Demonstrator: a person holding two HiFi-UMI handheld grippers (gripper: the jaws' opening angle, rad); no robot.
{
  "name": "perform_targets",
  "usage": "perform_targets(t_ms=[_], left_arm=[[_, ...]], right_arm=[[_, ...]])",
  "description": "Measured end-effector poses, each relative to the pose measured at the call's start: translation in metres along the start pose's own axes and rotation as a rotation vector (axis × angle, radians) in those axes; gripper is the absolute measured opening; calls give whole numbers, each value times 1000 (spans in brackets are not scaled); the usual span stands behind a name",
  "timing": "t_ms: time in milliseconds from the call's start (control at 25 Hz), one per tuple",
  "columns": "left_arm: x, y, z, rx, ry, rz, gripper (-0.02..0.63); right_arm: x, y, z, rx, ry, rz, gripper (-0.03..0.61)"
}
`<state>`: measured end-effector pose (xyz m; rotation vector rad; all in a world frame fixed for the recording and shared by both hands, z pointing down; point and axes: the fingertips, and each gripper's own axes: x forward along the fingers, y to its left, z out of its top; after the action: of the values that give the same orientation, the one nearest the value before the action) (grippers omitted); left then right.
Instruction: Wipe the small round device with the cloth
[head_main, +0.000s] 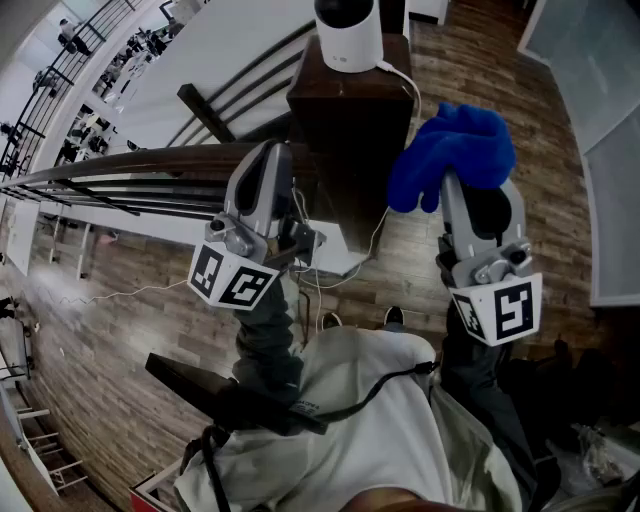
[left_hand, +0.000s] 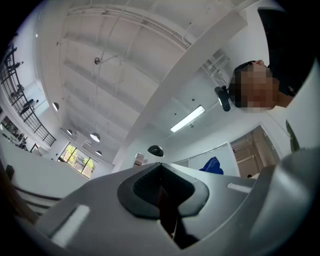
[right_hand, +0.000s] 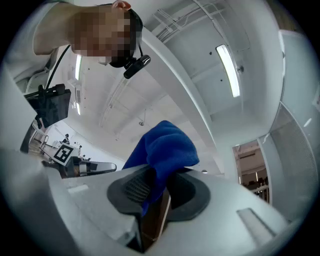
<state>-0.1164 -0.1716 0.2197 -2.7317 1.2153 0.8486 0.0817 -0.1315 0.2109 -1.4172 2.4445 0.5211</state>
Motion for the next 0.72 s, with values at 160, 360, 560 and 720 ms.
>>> perform_targets(t_ms=[160, 360, 560, 720], left_arm=[[-1, -2, 1, 4, 5, -9, 5], [-2, -4, 6, 14, 2, -14, 5], [-2, 2, 6, 20, 11, -23, 5], [15, 6, 13, 61, 19, -67, 5]], right_arm=[[-1, 3, 0, -7, 4, 2, 80], [-1, 7, 2, -6, -13, 17, 80], [4, 13, -3, -68, -32, 63, 81], [27, -12, 1, -296, 5, 51, 81]])
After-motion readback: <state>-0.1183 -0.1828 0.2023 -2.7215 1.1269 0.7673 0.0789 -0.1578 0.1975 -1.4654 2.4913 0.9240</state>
